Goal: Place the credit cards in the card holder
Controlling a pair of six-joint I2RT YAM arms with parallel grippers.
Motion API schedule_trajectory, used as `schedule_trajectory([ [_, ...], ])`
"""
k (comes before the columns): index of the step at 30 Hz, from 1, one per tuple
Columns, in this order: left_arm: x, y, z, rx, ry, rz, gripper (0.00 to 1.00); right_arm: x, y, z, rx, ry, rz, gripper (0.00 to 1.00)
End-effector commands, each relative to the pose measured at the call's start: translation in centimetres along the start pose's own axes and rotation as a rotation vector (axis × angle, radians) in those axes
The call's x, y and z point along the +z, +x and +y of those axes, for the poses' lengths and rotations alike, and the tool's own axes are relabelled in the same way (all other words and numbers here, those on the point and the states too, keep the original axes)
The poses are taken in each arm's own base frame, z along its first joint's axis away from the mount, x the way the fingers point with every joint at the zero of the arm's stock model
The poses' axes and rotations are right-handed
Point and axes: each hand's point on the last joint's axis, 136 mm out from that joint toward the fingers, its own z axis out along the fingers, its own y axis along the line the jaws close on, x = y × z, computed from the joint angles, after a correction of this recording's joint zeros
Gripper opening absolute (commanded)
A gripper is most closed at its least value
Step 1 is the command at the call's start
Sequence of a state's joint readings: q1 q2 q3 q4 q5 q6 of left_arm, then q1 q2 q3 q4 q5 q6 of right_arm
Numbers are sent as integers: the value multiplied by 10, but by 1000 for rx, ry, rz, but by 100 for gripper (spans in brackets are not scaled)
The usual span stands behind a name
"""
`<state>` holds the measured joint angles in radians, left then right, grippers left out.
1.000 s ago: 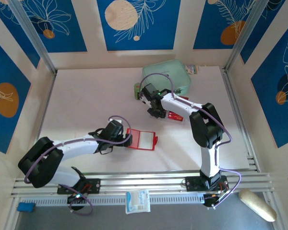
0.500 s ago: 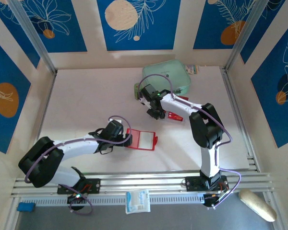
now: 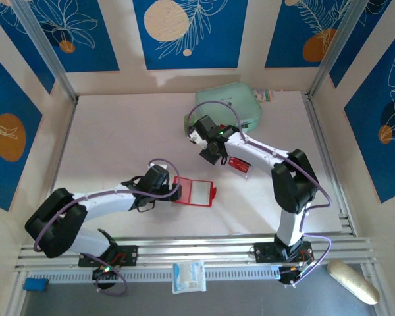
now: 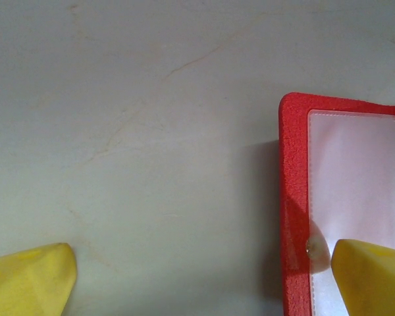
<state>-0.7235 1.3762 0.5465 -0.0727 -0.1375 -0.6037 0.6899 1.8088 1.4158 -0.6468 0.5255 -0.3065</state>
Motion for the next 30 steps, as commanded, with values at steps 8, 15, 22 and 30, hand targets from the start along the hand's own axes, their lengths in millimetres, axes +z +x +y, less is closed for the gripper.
schedule_trajectory([
  [8,-8,-22,-24,54,56,21,100,-77,-37,10,254,-123,-191,0],
  [15,-2,-20,-7,125,-73,84,100,-98,-28,53,562,-405,-248,0],
  [22,-2,2,12,102,-136,136,100,-102,-10,91,806,-650,-284,0],
  [30,-6,25,24,21,-123,133,100,-77,9,122,955,-788,-259,0],
])
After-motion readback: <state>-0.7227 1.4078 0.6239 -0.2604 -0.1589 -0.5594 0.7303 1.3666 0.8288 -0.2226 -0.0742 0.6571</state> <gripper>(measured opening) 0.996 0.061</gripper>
